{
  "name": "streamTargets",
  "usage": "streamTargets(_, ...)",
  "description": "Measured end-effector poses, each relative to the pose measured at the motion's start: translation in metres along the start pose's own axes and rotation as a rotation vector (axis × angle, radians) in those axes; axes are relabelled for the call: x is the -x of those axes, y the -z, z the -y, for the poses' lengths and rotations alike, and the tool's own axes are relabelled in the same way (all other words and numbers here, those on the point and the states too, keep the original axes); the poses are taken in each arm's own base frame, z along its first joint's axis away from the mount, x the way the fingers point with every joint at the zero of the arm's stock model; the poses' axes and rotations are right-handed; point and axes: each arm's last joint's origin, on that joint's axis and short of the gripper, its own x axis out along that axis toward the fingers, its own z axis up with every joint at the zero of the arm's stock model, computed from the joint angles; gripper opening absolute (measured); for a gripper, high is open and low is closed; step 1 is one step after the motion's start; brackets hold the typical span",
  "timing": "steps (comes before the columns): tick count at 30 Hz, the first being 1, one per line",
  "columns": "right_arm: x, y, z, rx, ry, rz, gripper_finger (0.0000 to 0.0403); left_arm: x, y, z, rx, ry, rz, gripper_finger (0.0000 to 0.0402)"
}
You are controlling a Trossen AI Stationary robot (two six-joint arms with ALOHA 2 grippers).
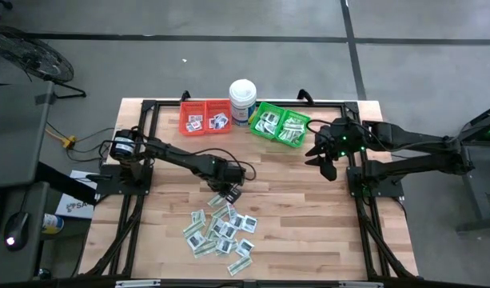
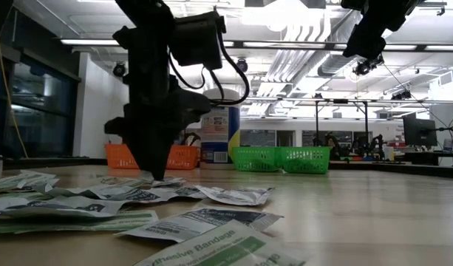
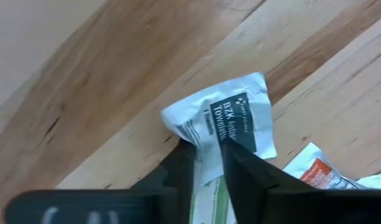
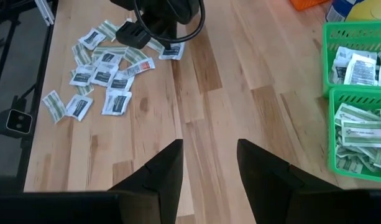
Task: Pick & Place First Aid Supplies
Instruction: Put the black towelette pack into the left green bin
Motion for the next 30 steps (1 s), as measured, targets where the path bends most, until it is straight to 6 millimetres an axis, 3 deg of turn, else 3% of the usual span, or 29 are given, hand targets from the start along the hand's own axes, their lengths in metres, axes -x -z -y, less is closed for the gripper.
streamTargets(9,0.0,0.0,0.0,0.0,0.003,0.0,0.0145,0.004,0.0,0.001,-0.051,0.009,0.022,0.0008)
streamTargets(14,0.0,0.0,0.0,0.0,0.002,0.0,0.0145,0.012,0.0,0.0,-0.088,0.019,0.045,0.0004)
streamTargets(23,0.0,-0.004,-0.001,0.014,-0.013,0.036,0.0145,0.055,0.0,-0.003,-0.117,0.021,0.246,0.0002)
streamTargets(30,-0.002,-0.009,-0.002,0.023,-0.023,0.079,0.0145,0.069,0.001,-0.004,-0.122,0.05,0.288,0.0001)
